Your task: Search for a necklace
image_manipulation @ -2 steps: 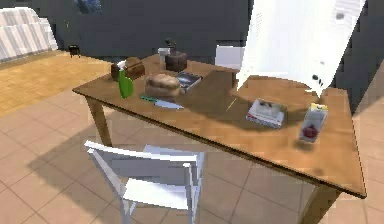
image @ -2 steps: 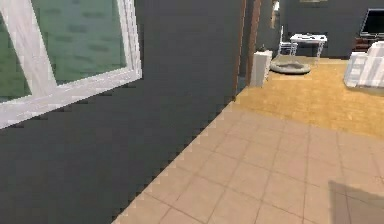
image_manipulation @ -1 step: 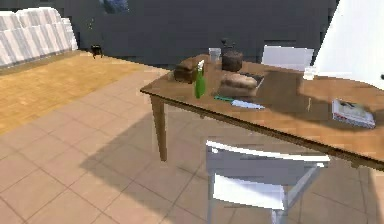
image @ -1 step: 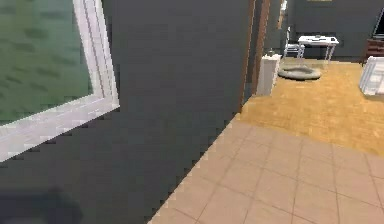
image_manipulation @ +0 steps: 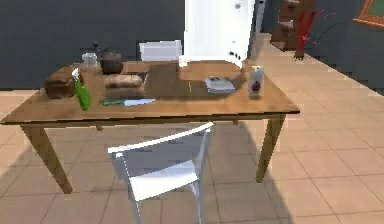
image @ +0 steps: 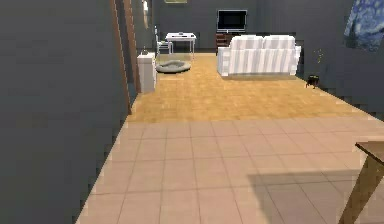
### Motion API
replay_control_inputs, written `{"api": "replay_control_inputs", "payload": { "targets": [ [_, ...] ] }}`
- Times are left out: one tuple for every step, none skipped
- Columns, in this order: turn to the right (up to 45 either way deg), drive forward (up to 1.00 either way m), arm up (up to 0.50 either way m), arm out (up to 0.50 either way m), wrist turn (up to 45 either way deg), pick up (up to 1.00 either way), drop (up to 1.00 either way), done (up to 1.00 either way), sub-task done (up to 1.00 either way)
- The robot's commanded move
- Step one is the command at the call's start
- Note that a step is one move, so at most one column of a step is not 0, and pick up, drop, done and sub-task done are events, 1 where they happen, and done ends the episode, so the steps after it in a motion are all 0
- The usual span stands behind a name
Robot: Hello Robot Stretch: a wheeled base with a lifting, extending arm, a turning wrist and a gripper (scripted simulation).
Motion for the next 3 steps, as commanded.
{"api": "replay_control_inputs", "payload": {
  "targets": [
    [0.0,1.00,0.00,0.00,0.0,0.00,0.00,0.00,0.00],
    [0.0,1.00,0.00,0.00,0.0,0.00,0.00,0.00,0.00],
    [0.0,1.00,0.00,0.00,0.0,0.00,0.00,0.00,0.00]
  ]
}}
